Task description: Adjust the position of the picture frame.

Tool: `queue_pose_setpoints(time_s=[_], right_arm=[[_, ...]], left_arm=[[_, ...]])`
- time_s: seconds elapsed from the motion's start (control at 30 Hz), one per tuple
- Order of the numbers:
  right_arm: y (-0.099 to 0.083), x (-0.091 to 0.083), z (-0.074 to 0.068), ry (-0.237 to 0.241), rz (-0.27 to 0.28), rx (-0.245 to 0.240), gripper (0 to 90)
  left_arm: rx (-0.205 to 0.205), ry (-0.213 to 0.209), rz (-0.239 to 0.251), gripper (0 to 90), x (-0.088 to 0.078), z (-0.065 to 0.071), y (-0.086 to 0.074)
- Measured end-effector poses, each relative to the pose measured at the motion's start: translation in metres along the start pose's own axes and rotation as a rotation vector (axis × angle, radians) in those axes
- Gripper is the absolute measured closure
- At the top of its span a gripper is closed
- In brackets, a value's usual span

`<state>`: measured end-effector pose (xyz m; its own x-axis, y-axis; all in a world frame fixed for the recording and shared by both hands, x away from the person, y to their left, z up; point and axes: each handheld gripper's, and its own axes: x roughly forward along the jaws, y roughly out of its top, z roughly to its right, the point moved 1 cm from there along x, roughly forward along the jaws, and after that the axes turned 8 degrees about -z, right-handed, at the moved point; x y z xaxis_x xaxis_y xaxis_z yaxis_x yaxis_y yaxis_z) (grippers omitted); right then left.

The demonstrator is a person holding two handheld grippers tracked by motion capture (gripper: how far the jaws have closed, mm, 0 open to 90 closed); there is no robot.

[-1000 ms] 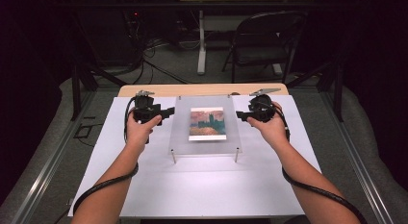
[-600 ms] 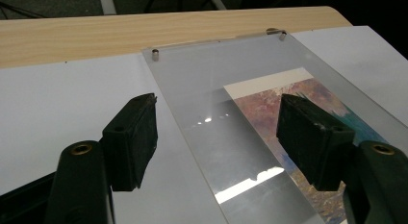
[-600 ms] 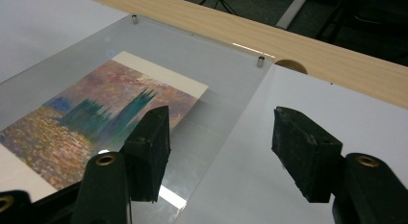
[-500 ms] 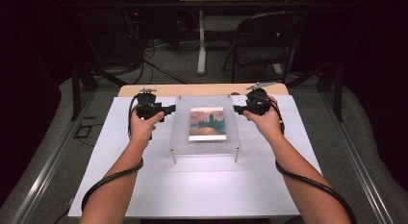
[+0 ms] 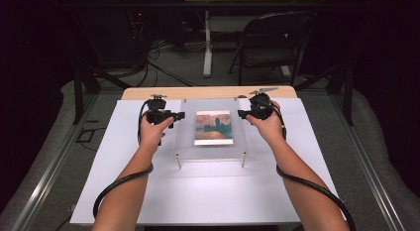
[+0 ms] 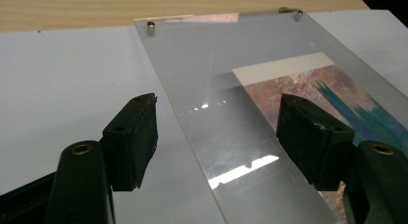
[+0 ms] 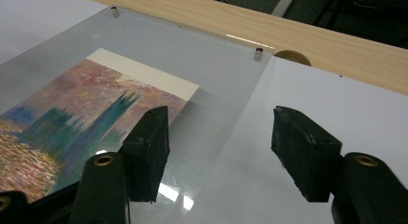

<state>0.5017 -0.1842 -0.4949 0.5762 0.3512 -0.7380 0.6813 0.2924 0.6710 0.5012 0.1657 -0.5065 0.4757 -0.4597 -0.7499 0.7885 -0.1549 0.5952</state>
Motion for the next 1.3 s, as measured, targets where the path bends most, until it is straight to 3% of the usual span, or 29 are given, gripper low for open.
queue_pose_setpoints(time_s=[0.07, 0.23, 0.63, 0.9, 1.13, 1.3], right_arm=[[-0.002, 0.003, 0.001, 0.008, -0.015, 0.015, 37.9], [-0.006, 0.01, 0.003, 0.039, -0.047, 0.056, 37.1], [-0.01, 0.022, -0.005, 0.104, -0.07, 0.069, 36.5], [-0.014, 0.031, -0.001, 0.131, -0.089, 0.116, 36.1], [-0.013, 0.035, 0.003, 0.153, -0.104, 0.149, 36.9], [-0.012, 0.041, 0.003, 0.165, -0.131, 0.147, 36.8]], left_arm=[[-0.02, -0.013, -0.006, 31.0, 0.005, 0.0, -0.001], [-0.02, -0.019, -0.037, 30.9, 0.013, 0.004, -0.003], [-0.03, -0.034, -0.067, 31.0, 0.03, 0.007, -0.007], [-0.031, -0.029, -0.087, 30.6, 0.038, 0.005, -0.009], [-0.068, -0.055, -0.07, 28.4, 0.043, 0.002, -0.011], [-0.059, -0.062, -0.072, 27.5, 0.044, 0.0, -0.01]])
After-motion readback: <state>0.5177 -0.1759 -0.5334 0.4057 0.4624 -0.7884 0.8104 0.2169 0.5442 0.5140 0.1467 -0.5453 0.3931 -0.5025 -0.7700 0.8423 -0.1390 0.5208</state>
